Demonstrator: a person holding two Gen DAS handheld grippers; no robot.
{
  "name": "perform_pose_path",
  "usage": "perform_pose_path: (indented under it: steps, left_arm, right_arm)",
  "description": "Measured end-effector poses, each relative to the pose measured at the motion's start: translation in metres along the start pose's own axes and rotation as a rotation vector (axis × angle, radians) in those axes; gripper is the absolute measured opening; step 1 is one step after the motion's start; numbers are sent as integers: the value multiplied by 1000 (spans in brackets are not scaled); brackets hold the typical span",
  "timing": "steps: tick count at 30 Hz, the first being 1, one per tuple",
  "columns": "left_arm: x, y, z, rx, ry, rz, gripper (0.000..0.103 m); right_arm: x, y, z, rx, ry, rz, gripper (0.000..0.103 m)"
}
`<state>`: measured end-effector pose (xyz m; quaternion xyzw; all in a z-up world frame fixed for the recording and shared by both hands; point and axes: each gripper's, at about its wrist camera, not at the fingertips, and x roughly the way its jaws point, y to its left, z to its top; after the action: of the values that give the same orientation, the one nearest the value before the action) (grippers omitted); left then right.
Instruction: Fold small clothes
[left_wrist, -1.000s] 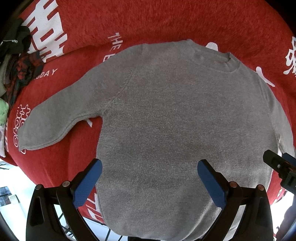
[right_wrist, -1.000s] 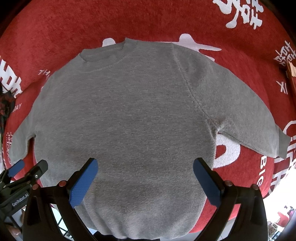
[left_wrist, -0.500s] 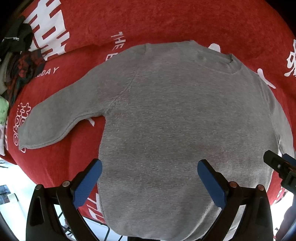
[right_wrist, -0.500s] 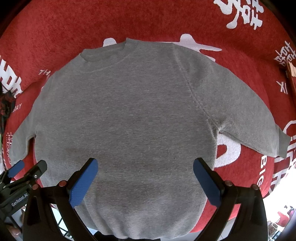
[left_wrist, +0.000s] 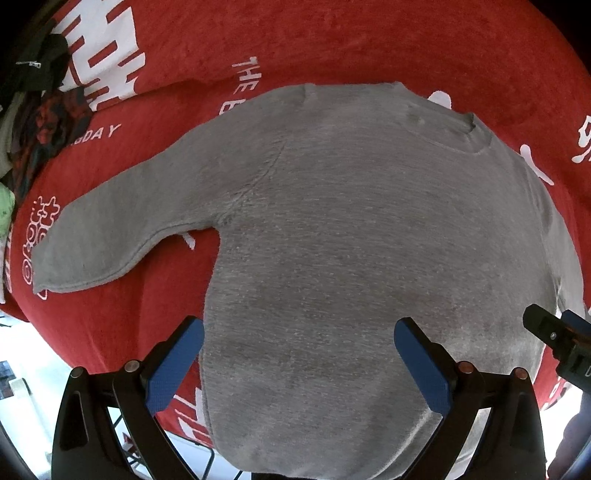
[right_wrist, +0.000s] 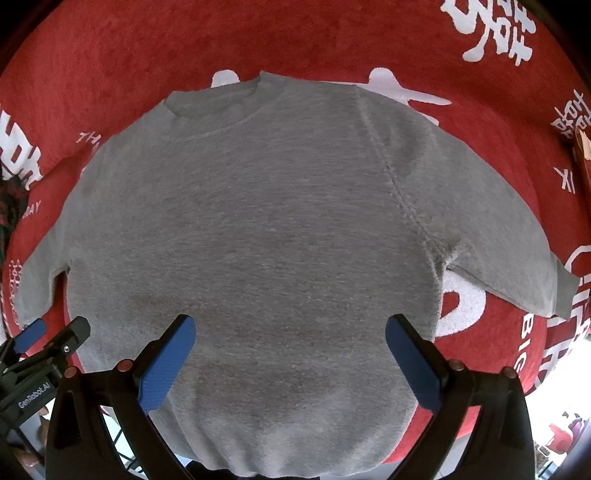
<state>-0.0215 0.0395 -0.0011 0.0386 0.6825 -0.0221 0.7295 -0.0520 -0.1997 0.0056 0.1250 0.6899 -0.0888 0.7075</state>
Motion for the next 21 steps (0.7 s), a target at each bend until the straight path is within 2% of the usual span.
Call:
perform_pose_path:
  steps: [21]
  left_arm:
    - [4,25,-6,-52,-1,-37,103]
  right_arm:
    - [-5,23,-2,-39,-12,2,103]
